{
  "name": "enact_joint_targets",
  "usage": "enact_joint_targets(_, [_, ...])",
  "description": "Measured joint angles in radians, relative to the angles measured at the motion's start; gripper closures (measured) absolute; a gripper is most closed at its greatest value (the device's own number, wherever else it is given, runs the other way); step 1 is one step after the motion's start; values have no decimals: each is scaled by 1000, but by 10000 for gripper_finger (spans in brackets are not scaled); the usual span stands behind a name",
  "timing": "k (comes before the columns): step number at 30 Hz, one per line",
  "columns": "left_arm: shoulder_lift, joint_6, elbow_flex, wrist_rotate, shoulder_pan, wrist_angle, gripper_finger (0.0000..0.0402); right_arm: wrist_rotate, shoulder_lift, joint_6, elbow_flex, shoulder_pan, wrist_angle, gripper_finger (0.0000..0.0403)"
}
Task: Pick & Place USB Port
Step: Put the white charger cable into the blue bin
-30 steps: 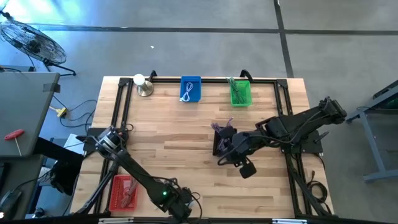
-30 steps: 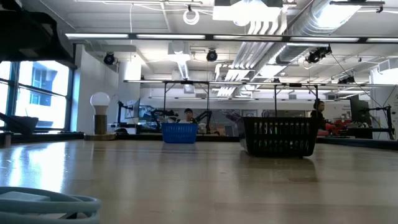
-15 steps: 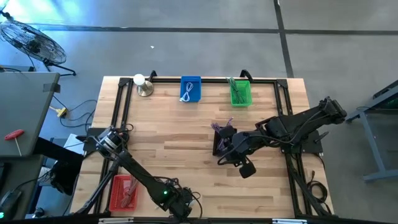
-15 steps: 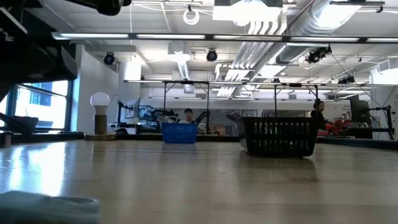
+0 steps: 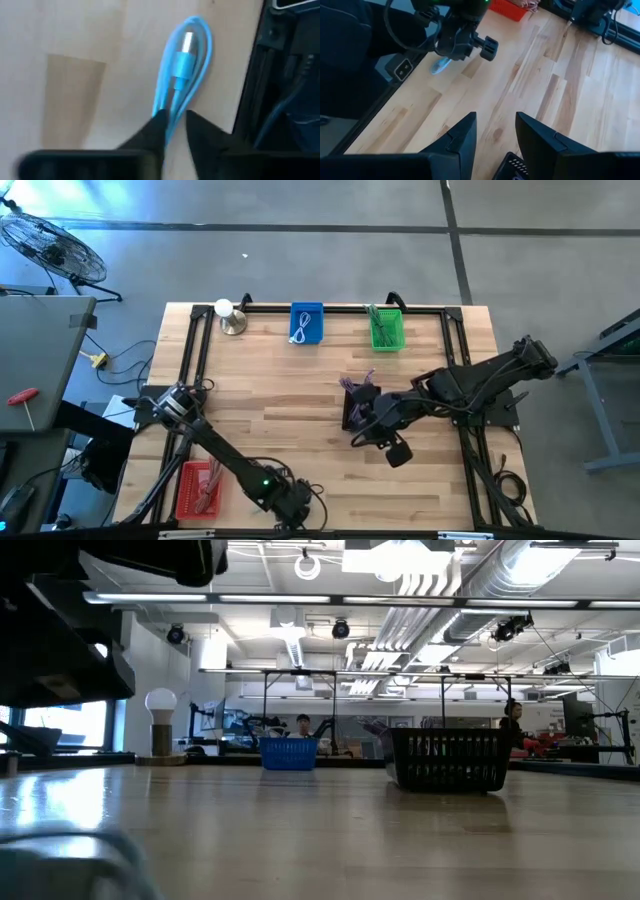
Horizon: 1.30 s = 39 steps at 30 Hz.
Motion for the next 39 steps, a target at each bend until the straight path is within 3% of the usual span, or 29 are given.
enact_joint_targets(3, [3,0,-11,50,13,49,388,0,0,-5,0,15,7,275])
enact_joint_targets(11, [7,36,7,60,18,27,400,3,0,-5,0,59,13,275])
enact_joint_targets(15, [12,54,79,39,16,-146,400,21,0,-5,0,76,11,275])
enact_joint_targets(23, [12,41,322,-124,9,-529,401,32,0,-8,0,80,5,275])
enact_joint_targets(27, [12,50,430,-274,9,-712,401,44,0,-8,0,80,2,275])
enact_joint_targets(32, [10,-20,519,-580,32,-1000,401,60,0,-12,0,81,4,275])
enact_joint_targets(37, [-33,-27,534,-921,133,-1003,401,117,0,-13,0,89,3,275])
enact_joint_targets(39, [-58,-16,534,-968,193,-1010,401,121,0,-9,0,92,0,275])
